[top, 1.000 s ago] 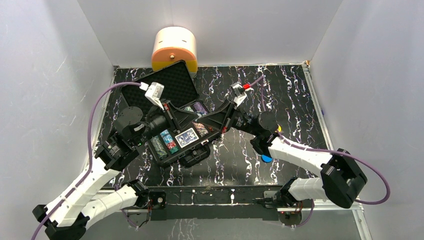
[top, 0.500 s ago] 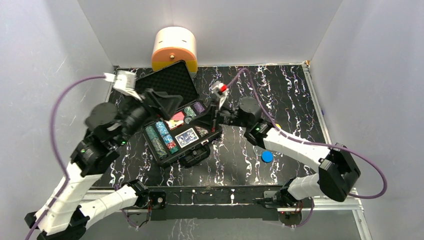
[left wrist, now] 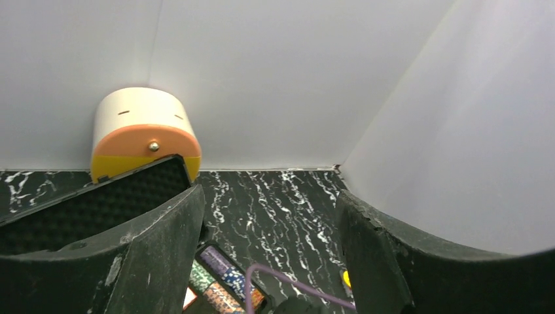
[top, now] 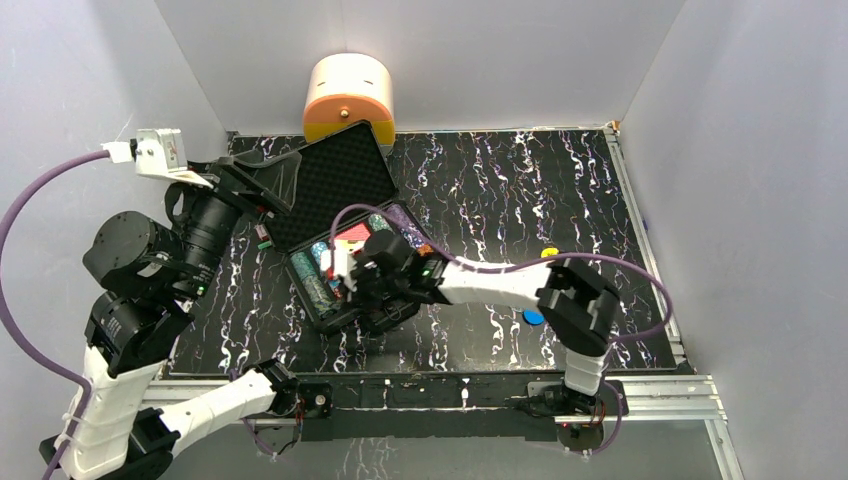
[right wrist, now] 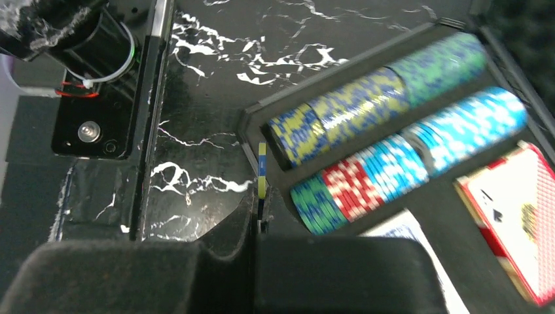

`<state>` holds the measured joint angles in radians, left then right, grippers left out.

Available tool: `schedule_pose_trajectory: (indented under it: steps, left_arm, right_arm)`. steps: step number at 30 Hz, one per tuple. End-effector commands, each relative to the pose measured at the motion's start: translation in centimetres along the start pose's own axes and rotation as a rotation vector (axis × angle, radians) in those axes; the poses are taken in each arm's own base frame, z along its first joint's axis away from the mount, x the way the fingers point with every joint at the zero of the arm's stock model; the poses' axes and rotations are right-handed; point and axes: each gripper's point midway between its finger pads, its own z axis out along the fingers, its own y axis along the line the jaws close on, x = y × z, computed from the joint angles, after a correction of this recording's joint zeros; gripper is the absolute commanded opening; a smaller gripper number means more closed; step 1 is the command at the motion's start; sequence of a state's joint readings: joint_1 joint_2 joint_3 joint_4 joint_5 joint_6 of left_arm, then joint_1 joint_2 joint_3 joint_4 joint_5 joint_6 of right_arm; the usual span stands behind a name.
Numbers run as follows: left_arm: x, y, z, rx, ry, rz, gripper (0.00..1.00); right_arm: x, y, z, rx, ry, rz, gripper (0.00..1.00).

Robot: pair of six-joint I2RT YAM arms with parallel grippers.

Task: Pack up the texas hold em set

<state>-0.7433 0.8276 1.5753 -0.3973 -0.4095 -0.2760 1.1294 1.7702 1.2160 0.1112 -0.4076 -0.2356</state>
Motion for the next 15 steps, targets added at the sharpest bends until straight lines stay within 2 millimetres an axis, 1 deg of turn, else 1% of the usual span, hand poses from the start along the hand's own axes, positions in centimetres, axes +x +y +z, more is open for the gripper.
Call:
schedule_pose_trajectory:
  steps: [1,3,7,15]
  left_arm:
    - [-0.5,1.4,-0.3,-0.069,-0.005,0.049,0.72]
    - [-1.0,1.7,-0.6,-0.084,-0.017,0.03,0.72]
    - [-1.4,1.3,-0.7,-0.066,-0.03,0.03,0.72]
    - [-1.1,1.5,-0.3,-0.08,-0.019,0.053,0.73]
  right_arm:
    - [-1.6,0.1,2.8,0.007,0.023,-0.201,0.0]
    - [-1.7,0.1,3.7,-0.005,0.016,-0.205,0.0]
    - [-1.3,0.1,5.1,-0.02,0.033,-0.235,0.0]
    - [0.2,-1.1,6.2,0.006,0.09,-0.29,0.0]
